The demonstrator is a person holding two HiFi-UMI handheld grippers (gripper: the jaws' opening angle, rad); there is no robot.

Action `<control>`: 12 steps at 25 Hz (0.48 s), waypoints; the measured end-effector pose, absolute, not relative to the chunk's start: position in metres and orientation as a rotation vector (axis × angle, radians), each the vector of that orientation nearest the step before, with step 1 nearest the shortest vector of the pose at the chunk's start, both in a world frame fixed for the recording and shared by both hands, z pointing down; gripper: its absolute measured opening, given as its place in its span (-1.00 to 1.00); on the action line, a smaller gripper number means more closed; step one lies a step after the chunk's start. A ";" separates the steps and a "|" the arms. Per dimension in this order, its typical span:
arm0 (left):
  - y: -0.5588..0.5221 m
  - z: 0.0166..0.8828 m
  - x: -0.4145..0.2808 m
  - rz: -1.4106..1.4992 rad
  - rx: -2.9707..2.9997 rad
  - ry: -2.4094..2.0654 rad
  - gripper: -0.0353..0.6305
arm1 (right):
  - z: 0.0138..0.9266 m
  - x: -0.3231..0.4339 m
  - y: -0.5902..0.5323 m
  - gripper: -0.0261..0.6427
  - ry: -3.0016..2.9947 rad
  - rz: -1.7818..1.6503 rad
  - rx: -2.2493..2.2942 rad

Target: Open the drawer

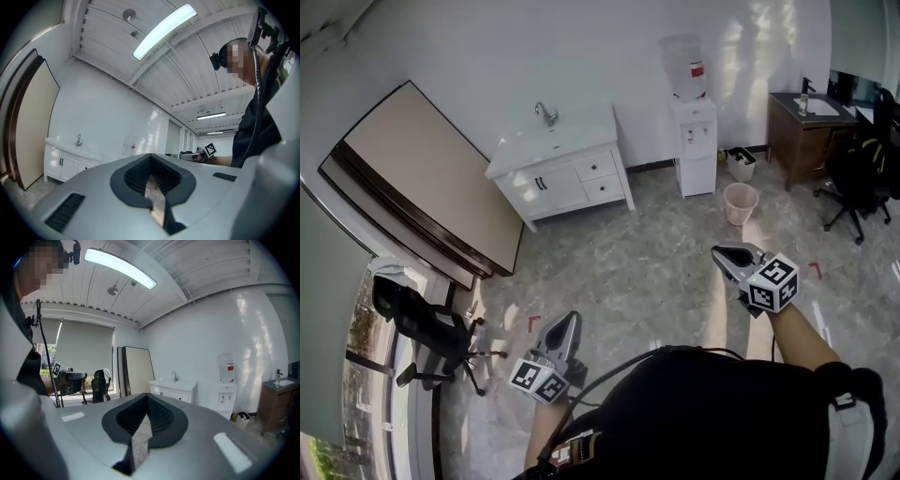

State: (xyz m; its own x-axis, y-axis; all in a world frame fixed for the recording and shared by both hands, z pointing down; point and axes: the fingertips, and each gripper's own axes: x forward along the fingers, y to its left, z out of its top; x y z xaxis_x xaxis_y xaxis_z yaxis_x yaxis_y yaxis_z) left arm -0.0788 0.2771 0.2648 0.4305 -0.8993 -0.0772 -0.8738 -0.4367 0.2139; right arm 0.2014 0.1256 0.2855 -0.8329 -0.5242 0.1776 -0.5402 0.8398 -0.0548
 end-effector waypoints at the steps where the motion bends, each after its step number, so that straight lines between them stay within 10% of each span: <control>1: 0.273 0.265 -0.090 -0.270 2.536 -1.578 -0.92 | 0.287 0.191 0.121 -0.93 -2.860 0.160 0.841; 12: 0.238 0.287 -0.173 -0.263 2.500 -1.610 -0.92 | 0.306 0.114 0.077 -0.93 -2.844 0.179 0.813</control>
